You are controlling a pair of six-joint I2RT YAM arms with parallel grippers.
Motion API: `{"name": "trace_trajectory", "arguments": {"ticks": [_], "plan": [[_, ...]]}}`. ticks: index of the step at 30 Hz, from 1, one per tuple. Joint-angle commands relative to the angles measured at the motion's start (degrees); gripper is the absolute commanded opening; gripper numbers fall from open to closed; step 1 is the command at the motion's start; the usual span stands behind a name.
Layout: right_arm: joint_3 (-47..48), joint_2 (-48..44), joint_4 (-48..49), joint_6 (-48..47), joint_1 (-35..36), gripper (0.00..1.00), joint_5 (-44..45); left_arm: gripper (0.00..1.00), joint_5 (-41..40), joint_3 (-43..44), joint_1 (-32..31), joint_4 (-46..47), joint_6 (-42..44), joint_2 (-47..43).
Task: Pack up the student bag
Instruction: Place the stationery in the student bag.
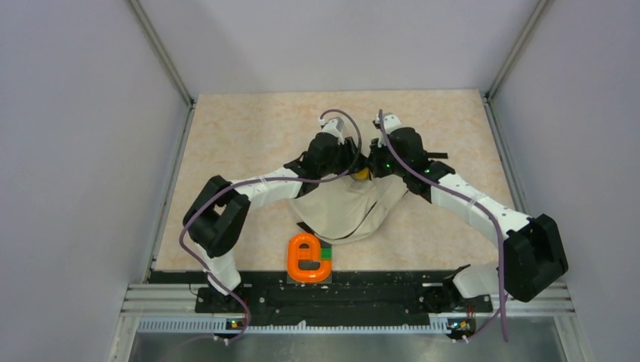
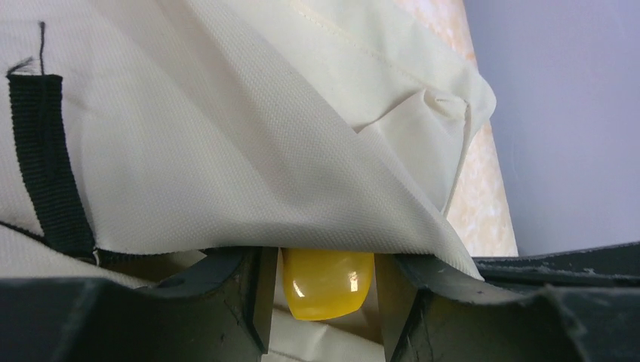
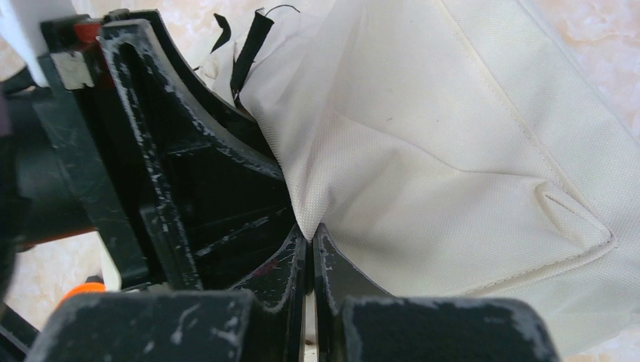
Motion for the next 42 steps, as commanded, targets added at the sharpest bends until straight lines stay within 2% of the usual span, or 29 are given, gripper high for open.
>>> {"name": "trace_trajectory", "arguments": {"ticks": [1,7,10,13,16,19,22,26,30,37,40,42], "plan": [[3.1,-2.4,3.6,1.0,1.5,0.00,-2.0,0.06,-4.4,0.9,-0.9,14.5,-1.0,1.5],[2.7,-2.2,3.1,0.6,1.5,0.00,1.3,0.06,-7.1,-0.7,-2.5,18.5,-0.3,3.9],[1.9,-2.4,3.4,1.2,1.5,0.00,4.8,0.09,-7.7,-2.5,-3.1,19.8,0.3,3.9],[1.5,-2.6,3.5,1.6,1.5,0.00,6.3,0.20,-7.0,-3.9,-3.1,20.3,0.0,3.4],[0.7,-3.3,3.5,1.7,1.5,0.00,7.1,0.37,-6.9,-5.1,-3.2,20.4,-0.1,2.6],[0.2,-4.1,3.6,1.5,1.5,0.00,8.5,0.49,-7.5,-5.7,-3.4,19.9,0.8,1.2],[0.1,-4.3,3.4,1.4,1.5,0.00,9.4,0.70,-8.2,-6.8,-3.8,19.3,2.2,-0.8],[0.2,-4.0,3.6,1.4,1.4,0.00,10.2,0.76,-10.0,-8.8,-4.5,17.3,5.4,-4.5],[0.5,-3.7,3.4,1.6,1.4,0.00,11.1,0.77,-11.5,-12.7,-5.0,15.5,8.6,-9.4],[0.0,-4.8,4.7,2.7,1.2,0.00,11.6,0.80,-19.7,-20.4,-5.1,2.4,15.7,-25.1],[-0.7,-5.1,5.2,2.5,1.0,0.00,11.4,0.88,-27.9,-22.7,-4.6,-7.0,16.3,-32.6],[-1.3,-5.2,5.5,2.6,1.0,0.00,11.3,0.91,-29.7,-23.0,-2.3,-14.8,16.0,-36.3]]}}
